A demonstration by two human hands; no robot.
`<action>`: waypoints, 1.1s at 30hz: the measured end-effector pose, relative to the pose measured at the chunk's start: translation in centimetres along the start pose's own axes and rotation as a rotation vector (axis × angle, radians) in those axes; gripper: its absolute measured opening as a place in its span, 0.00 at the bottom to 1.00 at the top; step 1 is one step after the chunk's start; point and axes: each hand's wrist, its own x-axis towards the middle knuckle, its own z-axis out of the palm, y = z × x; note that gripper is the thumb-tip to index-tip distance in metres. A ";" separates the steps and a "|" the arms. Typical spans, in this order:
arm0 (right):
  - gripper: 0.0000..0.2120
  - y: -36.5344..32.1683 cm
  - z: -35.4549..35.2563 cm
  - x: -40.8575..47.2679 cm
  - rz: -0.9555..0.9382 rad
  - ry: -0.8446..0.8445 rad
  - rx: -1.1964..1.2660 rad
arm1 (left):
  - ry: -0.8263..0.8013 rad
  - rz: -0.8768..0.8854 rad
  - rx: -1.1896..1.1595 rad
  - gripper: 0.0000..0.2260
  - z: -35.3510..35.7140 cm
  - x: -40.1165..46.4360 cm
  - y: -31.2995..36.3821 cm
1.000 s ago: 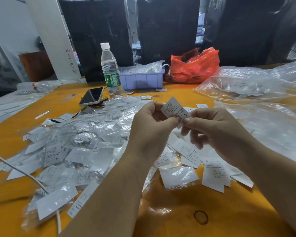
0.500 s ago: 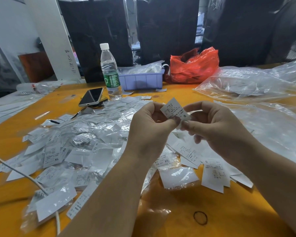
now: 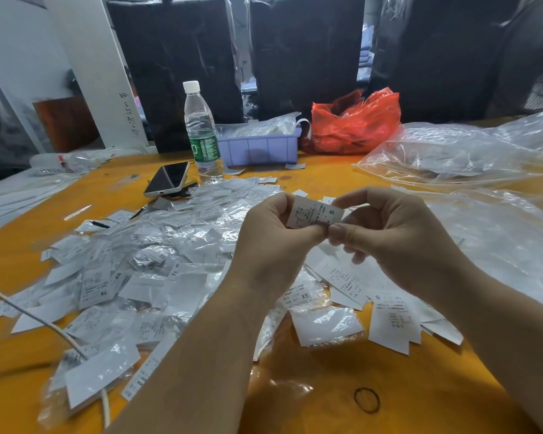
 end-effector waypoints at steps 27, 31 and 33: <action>0.22 -0.6 -0.2 0.2 0.114 -0.045 0.167 | -0.003 -0.017 -0.087 0.04 -0.1 0.0 0.1; 0.21 -0.5 -0.1 0.2 0.114 -0.027 0.181 | 0.009 -0.017 -0.108 0.05 0.0 0.0 0.1; 0.20 -0.4 -0.1 0.2 0.116 -0.023 0.186 | 0.024 -0.010 -0.111 0.04 0.0 0.0 0.2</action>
